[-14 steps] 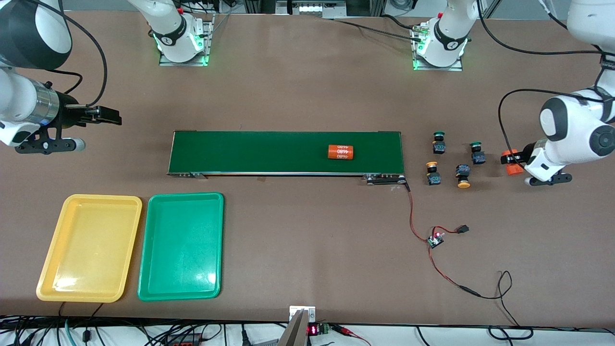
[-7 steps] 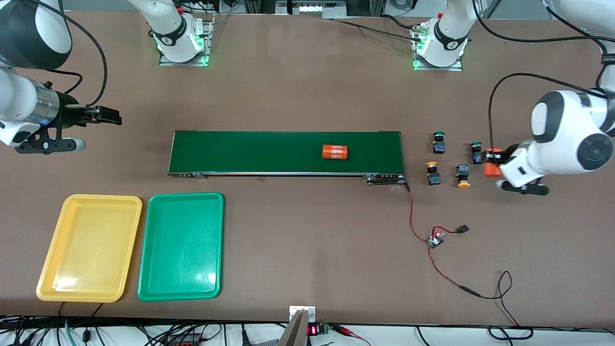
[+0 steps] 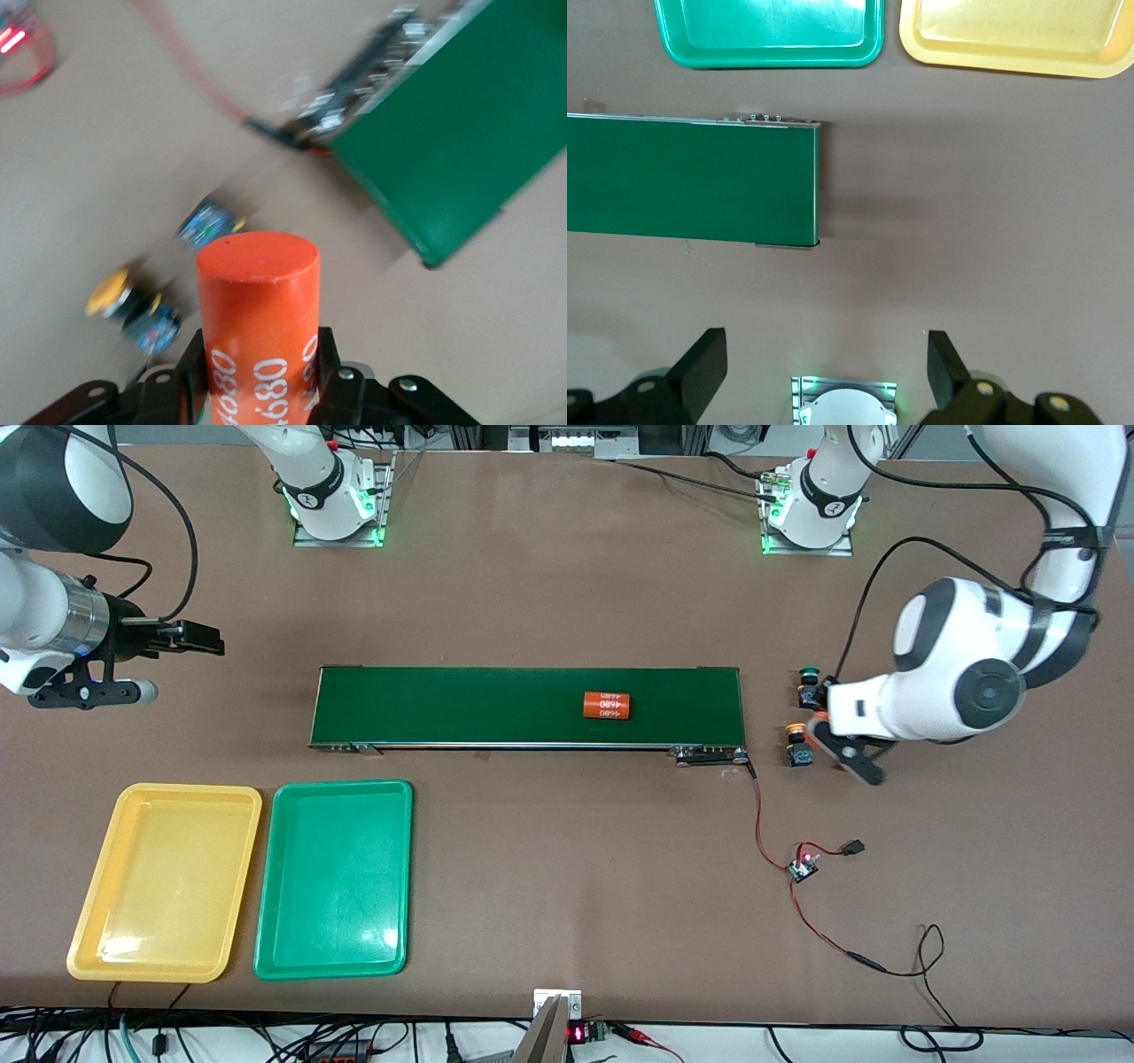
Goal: Sort buttons by color to trays
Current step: 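Place the second orange cylinder on the conveyor belt with the left gripper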
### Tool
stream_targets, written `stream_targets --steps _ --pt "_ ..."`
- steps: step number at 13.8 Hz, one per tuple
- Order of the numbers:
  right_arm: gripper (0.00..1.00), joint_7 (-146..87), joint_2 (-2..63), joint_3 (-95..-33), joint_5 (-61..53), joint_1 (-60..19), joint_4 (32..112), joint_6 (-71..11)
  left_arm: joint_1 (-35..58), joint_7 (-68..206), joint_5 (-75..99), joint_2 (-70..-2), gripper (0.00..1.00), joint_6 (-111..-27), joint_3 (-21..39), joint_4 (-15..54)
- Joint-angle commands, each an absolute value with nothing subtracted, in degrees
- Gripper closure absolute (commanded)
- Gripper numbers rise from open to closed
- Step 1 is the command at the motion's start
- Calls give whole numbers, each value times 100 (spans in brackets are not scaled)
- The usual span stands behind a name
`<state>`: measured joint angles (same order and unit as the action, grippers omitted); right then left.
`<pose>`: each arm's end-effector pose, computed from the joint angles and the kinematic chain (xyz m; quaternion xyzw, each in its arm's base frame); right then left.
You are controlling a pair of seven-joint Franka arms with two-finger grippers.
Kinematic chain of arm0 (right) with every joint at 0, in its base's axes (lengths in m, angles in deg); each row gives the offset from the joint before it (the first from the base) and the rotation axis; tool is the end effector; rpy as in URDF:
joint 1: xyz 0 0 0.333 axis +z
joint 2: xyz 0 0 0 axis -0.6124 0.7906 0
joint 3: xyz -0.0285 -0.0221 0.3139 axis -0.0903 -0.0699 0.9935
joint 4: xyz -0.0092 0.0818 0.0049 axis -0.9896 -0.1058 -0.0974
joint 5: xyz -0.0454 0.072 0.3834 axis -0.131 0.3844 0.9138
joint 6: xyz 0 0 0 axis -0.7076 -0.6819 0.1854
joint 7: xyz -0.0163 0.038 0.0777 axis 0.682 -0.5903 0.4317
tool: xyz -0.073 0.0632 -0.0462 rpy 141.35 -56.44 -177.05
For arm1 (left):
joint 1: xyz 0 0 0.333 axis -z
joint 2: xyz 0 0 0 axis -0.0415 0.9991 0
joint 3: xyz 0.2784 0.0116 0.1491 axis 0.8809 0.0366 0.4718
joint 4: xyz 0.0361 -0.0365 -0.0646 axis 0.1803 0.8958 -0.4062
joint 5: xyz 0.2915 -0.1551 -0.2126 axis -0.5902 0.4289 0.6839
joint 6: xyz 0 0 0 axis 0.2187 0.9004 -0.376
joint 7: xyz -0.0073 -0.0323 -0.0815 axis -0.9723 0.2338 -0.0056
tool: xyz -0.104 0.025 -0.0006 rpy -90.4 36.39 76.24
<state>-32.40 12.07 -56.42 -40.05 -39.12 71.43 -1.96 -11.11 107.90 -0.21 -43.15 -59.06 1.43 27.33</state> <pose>0.5595 0.0083 0.5013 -0.9897 -0.0226 0.1411 0.0119 0.5787 -0.1108 0.3380 0.9097 -0.3863 -0.1343 0.0715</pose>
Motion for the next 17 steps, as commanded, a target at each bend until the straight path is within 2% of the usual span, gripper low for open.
stream_targets --steps 1,3,10,13,14,15,17 --pt "0 -3305 1192 -5640 -3919 -3926 7131 -124 -1116 11681 53 -4155 79 -6071 -489 2654" --pt "0 -3305 1192 -5640 -3919 -3926 7131 -124 -888 12199 35 -4015 80 -6501 -701 2777" --pt "0 -3305 1192 -5640 -3919 -3926 7131 -115 -334 13195 -404 -3829 83 -7583 -755 3497" --pt "0 -3305 1192 -5640 -3919 -3926 7131 -123 -298 13160 -589 -3777 79 -7777 -763 3656" --pt "0 -3314 1192 -5640 -3919 -3926 7131 -124 -298 13116 -589 -3777 65 -7778 -755 3656" --pt "0 -3305 1192 -5640 -3919 -3926 7131 -115 -298 13133 -589 -3785 1 -7778 -763 3656" --pt "0 -3305 1192 -5640 -3919 -3926 7131 -115 -342 13168 -589 -3890 0 -7734 -763 3674"
